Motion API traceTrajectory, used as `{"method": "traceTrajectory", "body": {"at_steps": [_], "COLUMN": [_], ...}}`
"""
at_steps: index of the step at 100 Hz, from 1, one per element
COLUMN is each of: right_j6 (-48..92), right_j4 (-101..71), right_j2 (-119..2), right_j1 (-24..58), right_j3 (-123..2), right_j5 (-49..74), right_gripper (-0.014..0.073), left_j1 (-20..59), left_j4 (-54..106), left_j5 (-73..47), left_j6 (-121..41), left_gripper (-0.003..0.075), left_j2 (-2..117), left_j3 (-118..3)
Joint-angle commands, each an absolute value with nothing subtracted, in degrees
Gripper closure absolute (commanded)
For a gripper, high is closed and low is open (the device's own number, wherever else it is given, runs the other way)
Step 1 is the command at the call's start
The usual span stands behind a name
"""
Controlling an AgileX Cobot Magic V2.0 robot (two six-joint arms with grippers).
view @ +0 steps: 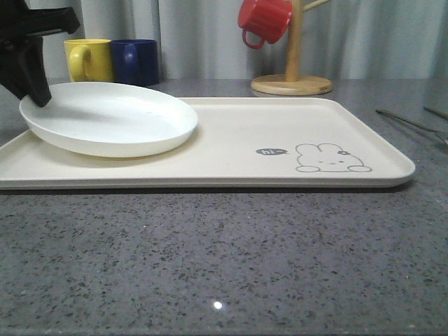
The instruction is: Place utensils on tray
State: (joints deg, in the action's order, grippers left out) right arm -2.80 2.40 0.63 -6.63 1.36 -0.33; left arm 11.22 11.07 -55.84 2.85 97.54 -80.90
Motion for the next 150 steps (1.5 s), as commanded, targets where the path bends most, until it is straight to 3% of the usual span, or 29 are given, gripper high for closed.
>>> {"method": "traceTrajectory", "body": {"at_steps": [1,34,47,58,109,150], "right_j6": [-2.4,-2.4,-2.4,-2.4,-2.4,-2.4], "right_j4": [2.99,2.99,2.99,2.99,2.99,2.99], "right_j2": [1.39,1.39,1.39,1.39,1.39,1.39], "right_j1": [-7.03,-7.03,-7.03,-7.03,-7.03,-7.03], "right_j3": [1.56,1.56,1.56,1.56,1.56,1.56], "right_j5": [-5.08,-5.08,-5.08,-5.08,-5.08,-5.08], "right_gripper": [0.0654,0.0654,0.0654,0.0654,0.0654,0.0654], "left_j1": [11.7,11.7,11.7,11.97,11.97,11.97], "left_j4": [12.08,11.57,8.79,4.4,0.0,0.0], "left_j5": [-54.47,-54.12,-52.7,-50.29,-35.1,-33.33], "left_j6": [2.47,2.47,3.34,4.01,4.5,4.39], "left_gripper": [0.0685,0.0514,0.0577,0.0743,0.0739,0.0739], "left_j2": [95.18,95.18,93.29,89.46,60.4,32.81], "left_j3": [-82.65,-83.03,-83.2,-81.44,-56.08,-37.27]}}
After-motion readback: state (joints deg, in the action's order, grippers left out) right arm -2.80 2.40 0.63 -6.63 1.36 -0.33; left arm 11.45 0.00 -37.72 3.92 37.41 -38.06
